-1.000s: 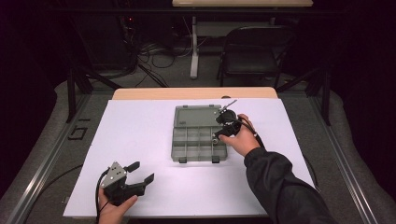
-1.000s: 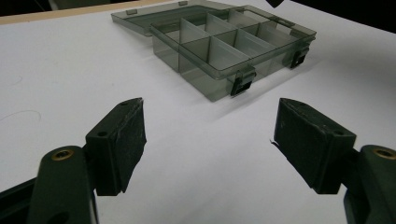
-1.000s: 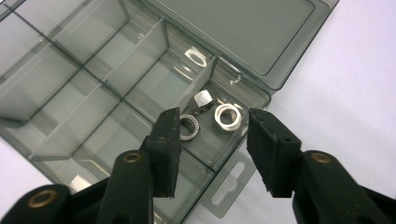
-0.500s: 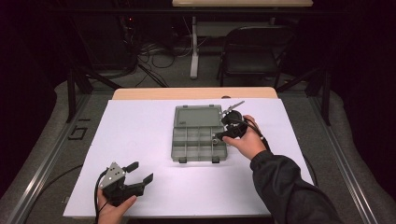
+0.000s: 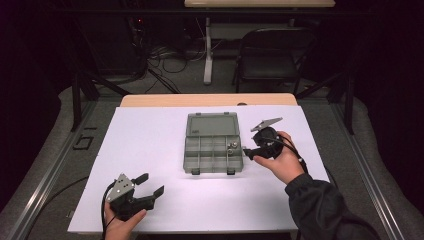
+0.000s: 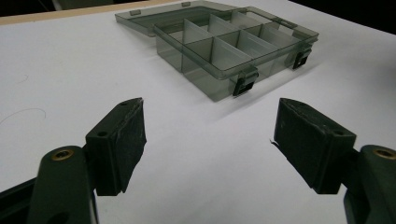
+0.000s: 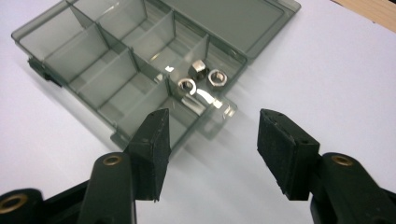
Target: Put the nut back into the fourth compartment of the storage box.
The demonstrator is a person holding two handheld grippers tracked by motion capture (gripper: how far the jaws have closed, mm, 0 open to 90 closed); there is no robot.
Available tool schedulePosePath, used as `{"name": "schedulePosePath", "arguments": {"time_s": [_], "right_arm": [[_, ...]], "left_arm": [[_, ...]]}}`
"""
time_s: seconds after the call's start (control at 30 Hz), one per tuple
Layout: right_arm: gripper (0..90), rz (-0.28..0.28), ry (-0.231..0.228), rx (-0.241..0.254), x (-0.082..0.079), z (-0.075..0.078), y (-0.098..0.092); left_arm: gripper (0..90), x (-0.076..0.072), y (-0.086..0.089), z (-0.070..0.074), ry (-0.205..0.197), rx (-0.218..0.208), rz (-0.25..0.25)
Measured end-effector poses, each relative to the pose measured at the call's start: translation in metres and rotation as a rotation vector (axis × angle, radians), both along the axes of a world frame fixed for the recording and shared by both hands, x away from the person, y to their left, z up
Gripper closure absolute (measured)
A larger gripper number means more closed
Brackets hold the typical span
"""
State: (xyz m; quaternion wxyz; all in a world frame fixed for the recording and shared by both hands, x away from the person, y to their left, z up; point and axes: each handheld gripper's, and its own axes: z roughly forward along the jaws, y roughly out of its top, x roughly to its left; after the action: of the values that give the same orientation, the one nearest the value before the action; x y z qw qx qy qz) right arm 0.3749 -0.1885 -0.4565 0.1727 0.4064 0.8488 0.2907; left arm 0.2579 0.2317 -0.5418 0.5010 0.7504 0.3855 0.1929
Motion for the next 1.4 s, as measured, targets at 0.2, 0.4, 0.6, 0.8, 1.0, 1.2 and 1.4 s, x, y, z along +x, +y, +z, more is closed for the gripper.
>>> {"name": "schedulePosePath", "arguments": {"time_s": [0.2,0.4,0.6,0.8,1.0,1.2,1.4], "right_arm": [[43.5,0.003,-0.036,-0.007,-0.019,-0.004,-0.011],[43.5,-0.004,-0.055,0.015,-0.042,-0.011,-0.019],[43.5,-0.022,-0.072,0.048,-0.069,-0.024,-0.028],[43.5,-0.041,-0.076,0.056,-0.084,-0.035,-0.035],[43.5,-0.061,-0.091,0.026,-0.098,-0.056,-0.045],[43.5,-0.091,-0.128,0.038,-0.107,-0.073,-0.054],[43.6,-0.133,-0.152,0.061,-0.111,-0.085,-0.062]], "left_arm": [[24.9,0.0,0.0,0.0,0.002,0.0,-0.002],[24.9,0.0,-0.001,0.0,0.001,0.004,0.001],[24.9,0.0,0.0,0.0,-0.001,0.002,0.001],[24.9,0.0,0.0,0.0,0.0,0.001,0.002],[24.9,0.0,0.0,0.0,0.003,0.005,0.003],[24.9,0.0,0.0,-0.001,0.005,0.005,0.006],[24.8,0.001,-0.001,-0.001,0.007,0.005,0.002]]}}
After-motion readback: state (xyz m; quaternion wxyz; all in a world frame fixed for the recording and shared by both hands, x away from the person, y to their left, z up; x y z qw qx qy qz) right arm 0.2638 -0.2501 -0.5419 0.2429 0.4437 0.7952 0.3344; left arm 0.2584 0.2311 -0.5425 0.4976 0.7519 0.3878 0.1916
